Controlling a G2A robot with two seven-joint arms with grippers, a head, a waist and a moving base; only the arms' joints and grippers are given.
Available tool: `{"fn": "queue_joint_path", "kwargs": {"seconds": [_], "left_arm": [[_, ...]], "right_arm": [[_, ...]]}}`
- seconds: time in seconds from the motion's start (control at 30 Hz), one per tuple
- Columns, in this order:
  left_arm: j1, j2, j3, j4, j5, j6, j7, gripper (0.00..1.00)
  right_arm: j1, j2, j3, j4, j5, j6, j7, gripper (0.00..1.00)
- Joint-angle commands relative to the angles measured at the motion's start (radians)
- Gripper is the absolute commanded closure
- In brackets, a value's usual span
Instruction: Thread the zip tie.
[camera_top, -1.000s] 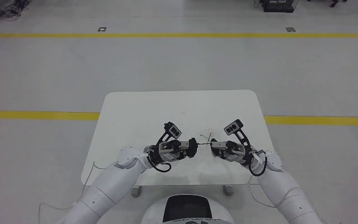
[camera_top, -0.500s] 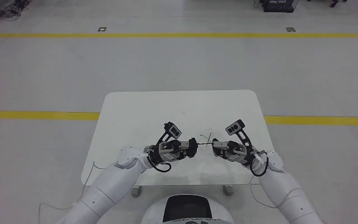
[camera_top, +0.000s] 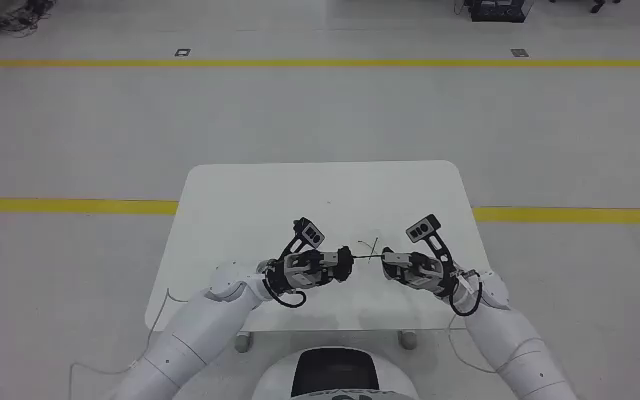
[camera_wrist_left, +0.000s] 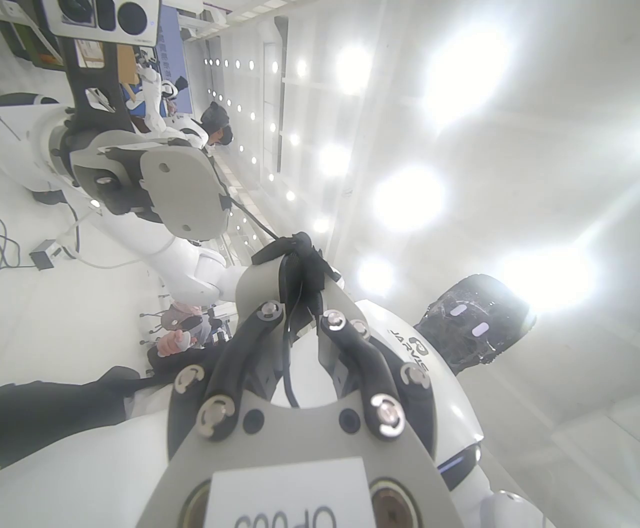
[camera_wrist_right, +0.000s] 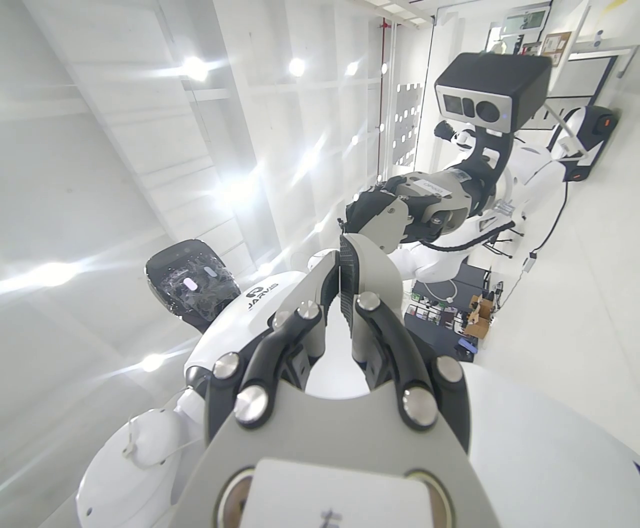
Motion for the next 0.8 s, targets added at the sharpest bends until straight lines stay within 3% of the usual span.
{"fn": "queue_joint_path", "kwargs": {"seconds": [0.0,0.77], "left_arm": [[0.0,0.0,0.0,0.0,0.0,0.0,0.0,1.0],[0.0,0.0,0.0,0.0,0.0,0.0,0.0,1.0]], "right_arm": [[0.0,0.0,0.0,0.001,0.0,0.001,0.0,1.0],[0.019,-0.005,-0.017,0.046,-0.038,0.021,-0.014,1.0]]}}
